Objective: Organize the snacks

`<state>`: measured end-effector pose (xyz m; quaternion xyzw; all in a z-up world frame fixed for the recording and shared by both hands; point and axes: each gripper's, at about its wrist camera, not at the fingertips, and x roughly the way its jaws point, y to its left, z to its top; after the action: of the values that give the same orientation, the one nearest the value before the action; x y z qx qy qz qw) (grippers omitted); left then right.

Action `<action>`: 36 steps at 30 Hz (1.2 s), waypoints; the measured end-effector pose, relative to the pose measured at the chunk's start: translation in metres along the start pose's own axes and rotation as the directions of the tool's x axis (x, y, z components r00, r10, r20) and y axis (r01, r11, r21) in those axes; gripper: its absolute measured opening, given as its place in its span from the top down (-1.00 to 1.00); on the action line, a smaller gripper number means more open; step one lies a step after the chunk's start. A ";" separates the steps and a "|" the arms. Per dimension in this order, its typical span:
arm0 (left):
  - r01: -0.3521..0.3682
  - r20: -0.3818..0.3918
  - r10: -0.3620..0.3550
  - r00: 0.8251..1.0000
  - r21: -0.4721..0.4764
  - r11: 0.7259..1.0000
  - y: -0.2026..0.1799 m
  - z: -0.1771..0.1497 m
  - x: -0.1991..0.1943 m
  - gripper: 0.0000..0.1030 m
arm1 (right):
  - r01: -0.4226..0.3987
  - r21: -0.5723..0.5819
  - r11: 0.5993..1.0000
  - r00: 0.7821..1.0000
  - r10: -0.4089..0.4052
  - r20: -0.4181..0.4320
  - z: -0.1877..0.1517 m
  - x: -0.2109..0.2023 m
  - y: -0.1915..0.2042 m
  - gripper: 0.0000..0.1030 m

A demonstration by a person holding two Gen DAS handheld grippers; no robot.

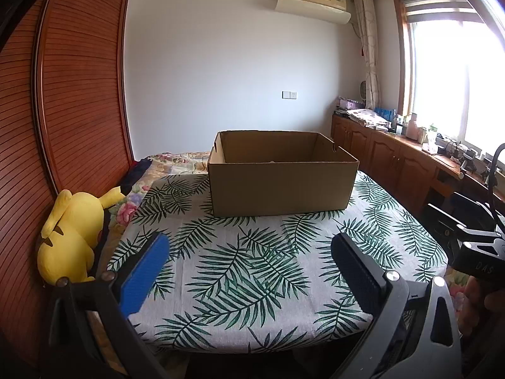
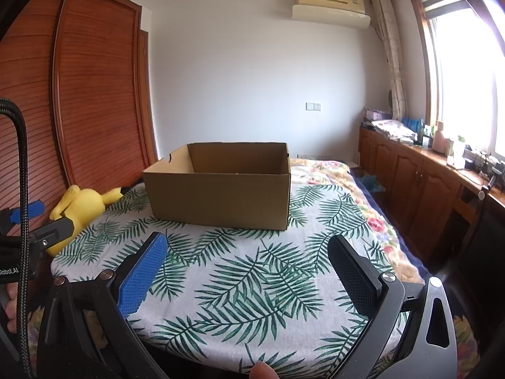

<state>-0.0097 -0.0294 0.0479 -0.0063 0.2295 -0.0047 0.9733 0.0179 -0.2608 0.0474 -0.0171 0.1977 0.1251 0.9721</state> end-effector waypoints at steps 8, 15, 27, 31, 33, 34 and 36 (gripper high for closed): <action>-0.001 0.002 0.001 1.000 -0.004 1.000 0.000 0.000 0.000 -1.00 | -0.002 -0.003 1.000 1.000 0.002 0.000 0.001 0.000 0.000 -1.00; -0.003 0.006 0.003 1.000 0.002 1.000 0.001 -0.001 0.000 -1.00 | 0.010 -0.008 1.000 1.000 -0.009 0.003 -0.001 0.002 0.001 -1.00; -0.003 -0.002 0.003 1.000 -0.005 1.000 0.002 -0.002 0.004 -1.00 | 0.002 0.000 1.000 1.000 -0.002 -0.009 -0.004 0.004 -0.002 -1.00; -0.002 -0.007 0.002 1.000 -0.005 1.000 0.002 -0.004 0.005 -1.00 | 0.002 0.001 1.000 1.000 -0.002 -0.008 -0.005 0.004 -0.003 -1.00; 0.000 -0.008 0.000 1.000 -0.005 1.000 0.002 -0.005 0.006 -1.00 | 0.004 0.001 1.000 1.000 -0.004 -0.007 -0.005 0.004 -0.004 -1.00; 0.001 -0.008 -0.001 1.000 -0.005 1.000 0.002 -0.005 0.006 -1.00 | 0.003 0.002 1.000 1.000 -0.003 -0.008 -0.005 0.004 -0.004 -1.00; -0.001 -0.007 0.001 1.000 -0.004 1.000 0.002 -0.006 0.005 -1.00 | 0.004 0.002 1.000 1.000 -0.004 -0.008 -0.005 0.004 -0.004 -1.00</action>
<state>-0.0075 -0.0280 0.0404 -0.0081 0.2329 -0.0038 0.9725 0.0202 -0.2643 0.0410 -0.0171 0.2014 0.1231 0.9716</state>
